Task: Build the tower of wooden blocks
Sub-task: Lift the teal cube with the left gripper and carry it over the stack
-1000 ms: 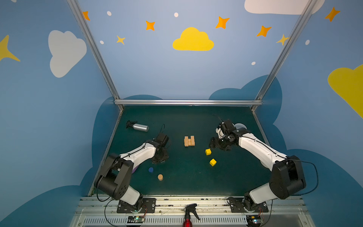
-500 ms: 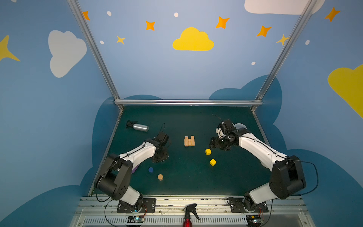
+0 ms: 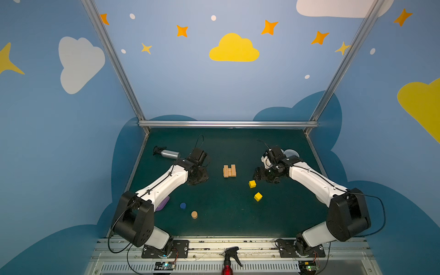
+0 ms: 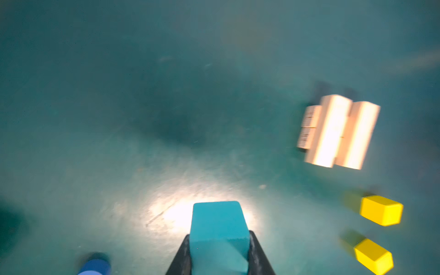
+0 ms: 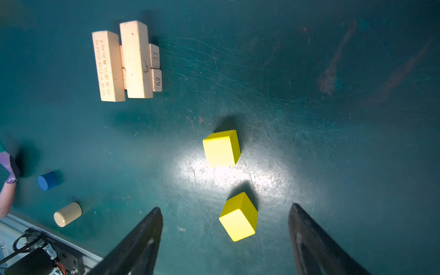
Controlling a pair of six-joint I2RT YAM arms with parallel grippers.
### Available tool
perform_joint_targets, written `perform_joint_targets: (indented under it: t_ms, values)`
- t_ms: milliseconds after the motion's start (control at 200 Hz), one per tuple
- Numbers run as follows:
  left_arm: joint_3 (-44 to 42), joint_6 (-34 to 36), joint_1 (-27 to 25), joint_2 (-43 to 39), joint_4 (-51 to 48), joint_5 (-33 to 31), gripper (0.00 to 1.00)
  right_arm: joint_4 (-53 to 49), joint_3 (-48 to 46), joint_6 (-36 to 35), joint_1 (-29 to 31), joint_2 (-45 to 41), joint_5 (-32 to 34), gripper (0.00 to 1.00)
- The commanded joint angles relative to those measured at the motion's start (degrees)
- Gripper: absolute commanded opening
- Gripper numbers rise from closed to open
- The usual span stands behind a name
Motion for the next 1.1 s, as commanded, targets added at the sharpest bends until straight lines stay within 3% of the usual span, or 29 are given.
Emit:
perform_joint_targets:
  t_ms: [0, 641, 1096]
  values:
    - [4.6, 2.8, -1.7, 3.3, -2.9, 0.5, 0.04, -0.1, -0.7, -0.8, -0.1, -2.2, -0.1, 0.81]
    - [35.8, 8.9, -10.8, 31.1, -13.4, -2.3, 0.04, -2.3, -5.3, -2.3, -3.9, -11.6, 0.4, 0.82]
    - [43.8, 9.4, -11.2, 38.7, -16.0, -6.5, 0.04, -2.0, -7.1, -2.7, -5.9, -13.0, -1.1, 0.82]
